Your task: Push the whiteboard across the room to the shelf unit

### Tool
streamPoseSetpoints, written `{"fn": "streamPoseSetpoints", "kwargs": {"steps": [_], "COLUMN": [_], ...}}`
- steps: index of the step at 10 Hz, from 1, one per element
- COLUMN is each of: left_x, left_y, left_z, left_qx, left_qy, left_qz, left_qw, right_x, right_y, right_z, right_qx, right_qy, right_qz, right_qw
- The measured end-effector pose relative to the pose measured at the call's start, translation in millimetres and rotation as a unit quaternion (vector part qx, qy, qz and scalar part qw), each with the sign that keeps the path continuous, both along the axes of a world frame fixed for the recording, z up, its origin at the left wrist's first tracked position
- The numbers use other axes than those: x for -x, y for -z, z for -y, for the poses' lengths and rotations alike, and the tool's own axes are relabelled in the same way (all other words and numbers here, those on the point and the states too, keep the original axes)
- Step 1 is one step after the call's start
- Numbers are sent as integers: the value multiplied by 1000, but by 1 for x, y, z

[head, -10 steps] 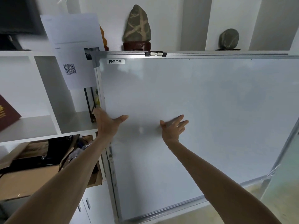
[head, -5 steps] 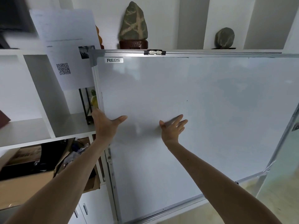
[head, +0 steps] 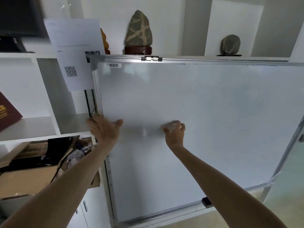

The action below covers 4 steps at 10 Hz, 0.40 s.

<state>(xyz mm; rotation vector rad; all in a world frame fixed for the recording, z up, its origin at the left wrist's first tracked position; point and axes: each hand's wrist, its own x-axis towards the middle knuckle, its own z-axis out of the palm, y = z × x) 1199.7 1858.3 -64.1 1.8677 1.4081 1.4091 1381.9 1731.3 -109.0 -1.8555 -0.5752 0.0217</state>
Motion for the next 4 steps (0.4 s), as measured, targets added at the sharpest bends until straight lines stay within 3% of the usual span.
{"fn": "streamPoseSetpoints", "kwargs": {"steps": [2,4], "left_x": [-13,-28], "left_y": [-11,-11], "left_z": [43,103], "left_qx": [-32,-12], "left_qy": [-34,13], "left_qz": [28,-5], "left_qw": [999,1000], "right_x": [-15,-21], "right_y": [-11,-21], "right_z": [44,92], "right_qx": [34,34], "right_qy": [-44,-83], "right_qz": [14,22], "right_qw": [998,996]}}
